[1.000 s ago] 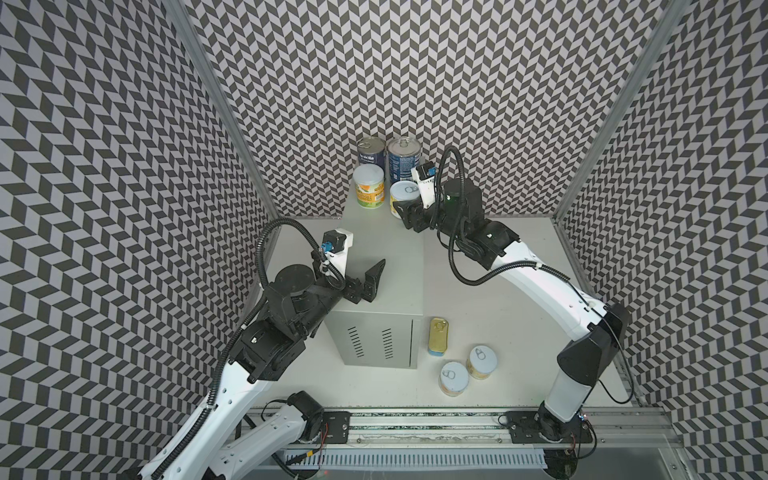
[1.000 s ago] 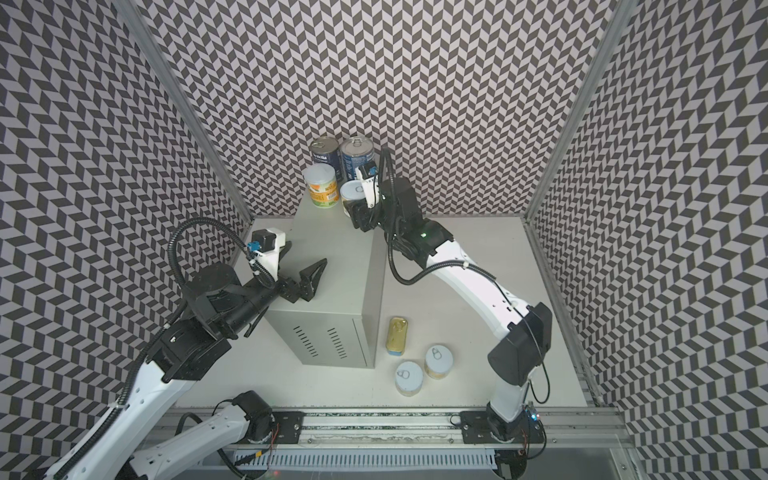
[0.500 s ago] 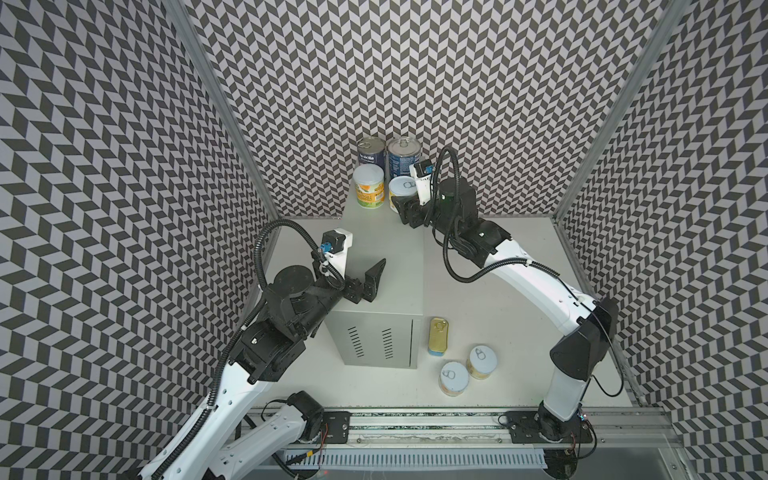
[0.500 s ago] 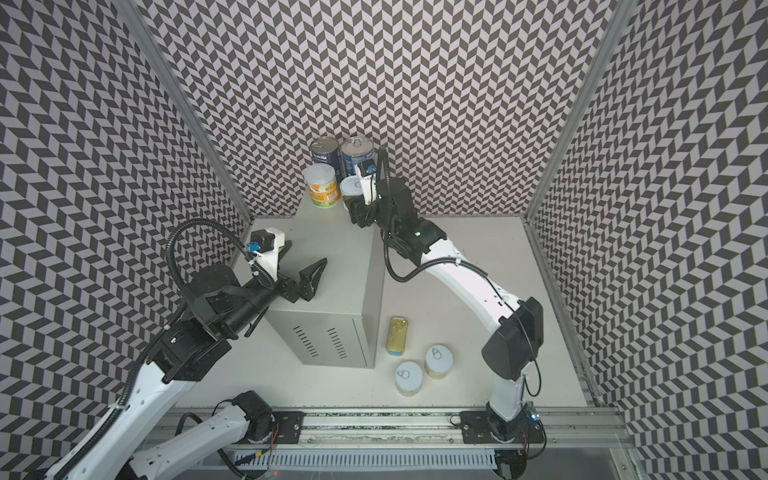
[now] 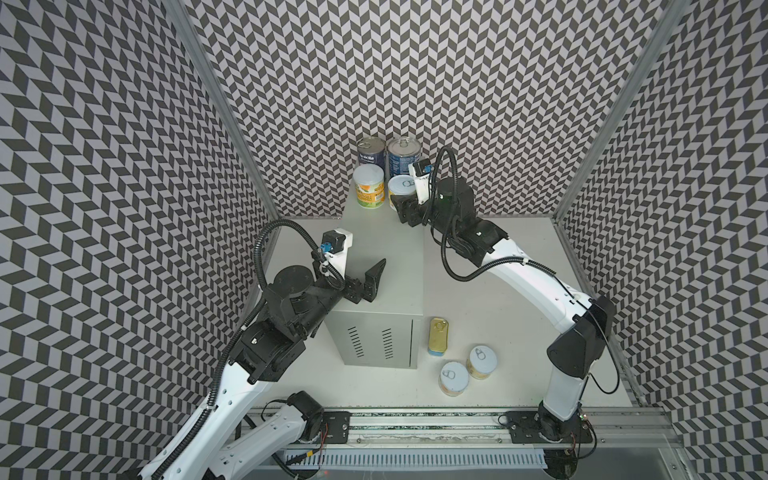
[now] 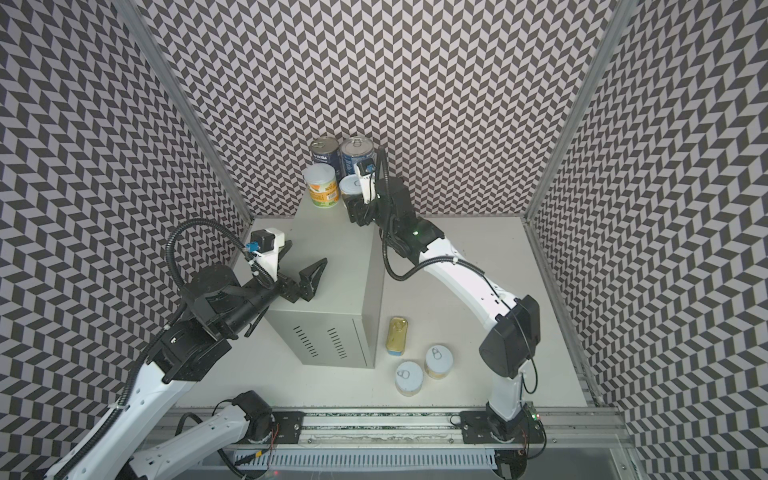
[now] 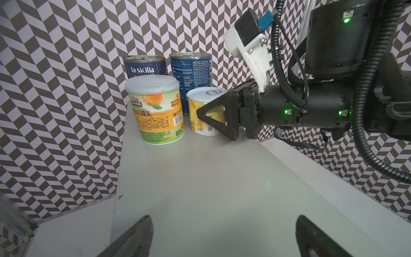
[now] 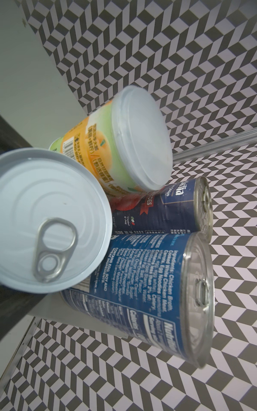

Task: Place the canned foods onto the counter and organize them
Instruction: 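Set the yellow pineapple-labelled can beside the orange-labelled can and open the right gripper, then draw the right gripper back from the cabinet top toward the table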

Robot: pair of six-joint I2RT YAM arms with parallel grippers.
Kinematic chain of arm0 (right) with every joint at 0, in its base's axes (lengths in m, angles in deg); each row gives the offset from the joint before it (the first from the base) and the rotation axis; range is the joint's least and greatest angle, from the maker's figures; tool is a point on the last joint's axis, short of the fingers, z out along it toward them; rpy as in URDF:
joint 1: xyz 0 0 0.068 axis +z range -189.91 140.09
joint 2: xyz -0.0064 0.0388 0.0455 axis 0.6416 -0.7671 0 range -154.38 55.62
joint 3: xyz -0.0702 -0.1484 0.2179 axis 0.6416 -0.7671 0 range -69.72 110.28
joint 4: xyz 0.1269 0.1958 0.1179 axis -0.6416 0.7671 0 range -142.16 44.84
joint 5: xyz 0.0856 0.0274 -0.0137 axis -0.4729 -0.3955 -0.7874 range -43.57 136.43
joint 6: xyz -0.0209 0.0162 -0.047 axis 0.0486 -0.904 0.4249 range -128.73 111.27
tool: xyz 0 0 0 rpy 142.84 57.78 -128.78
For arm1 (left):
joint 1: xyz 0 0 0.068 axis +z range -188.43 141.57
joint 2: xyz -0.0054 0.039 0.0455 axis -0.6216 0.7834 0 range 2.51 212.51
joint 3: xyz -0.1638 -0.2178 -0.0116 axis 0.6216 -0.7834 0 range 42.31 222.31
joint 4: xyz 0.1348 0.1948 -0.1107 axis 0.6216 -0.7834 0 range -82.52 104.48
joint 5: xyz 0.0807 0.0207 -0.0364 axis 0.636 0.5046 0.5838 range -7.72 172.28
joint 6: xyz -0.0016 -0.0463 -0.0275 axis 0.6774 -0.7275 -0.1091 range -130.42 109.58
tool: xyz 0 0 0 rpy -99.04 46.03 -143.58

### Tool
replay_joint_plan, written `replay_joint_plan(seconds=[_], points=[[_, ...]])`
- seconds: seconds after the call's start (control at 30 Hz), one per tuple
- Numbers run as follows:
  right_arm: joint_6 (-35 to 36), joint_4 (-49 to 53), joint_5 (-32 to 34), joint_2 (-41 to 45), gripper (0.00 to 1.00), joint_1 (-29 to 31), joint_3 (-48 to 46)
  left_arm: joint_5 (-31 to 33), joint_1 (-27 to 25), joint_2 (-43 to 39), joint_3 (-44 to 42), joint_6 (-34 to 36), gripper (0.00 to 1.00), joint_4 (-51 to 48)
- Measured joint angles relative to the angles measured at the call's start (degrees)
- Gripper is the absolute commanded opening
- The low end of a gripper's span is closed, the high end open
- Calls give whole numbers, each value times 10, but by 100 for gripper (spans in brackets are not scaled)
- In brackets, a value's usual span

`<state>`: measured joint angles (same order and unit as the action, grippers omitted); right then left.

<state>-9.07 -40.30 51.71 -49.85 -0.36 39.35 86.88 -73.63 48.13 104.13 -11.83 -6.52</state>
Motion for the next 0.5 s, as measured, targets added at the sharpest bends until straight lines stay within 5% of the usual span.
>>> replay_joint_plan(seconds=[0.27,0.5], points=[[-3,-2,0,3,96,-1,-14,-2,0,0,0,0,100,0],[-10,-16,10,82,99,-1,-120,-5,0,0,0,-1,100,0]])
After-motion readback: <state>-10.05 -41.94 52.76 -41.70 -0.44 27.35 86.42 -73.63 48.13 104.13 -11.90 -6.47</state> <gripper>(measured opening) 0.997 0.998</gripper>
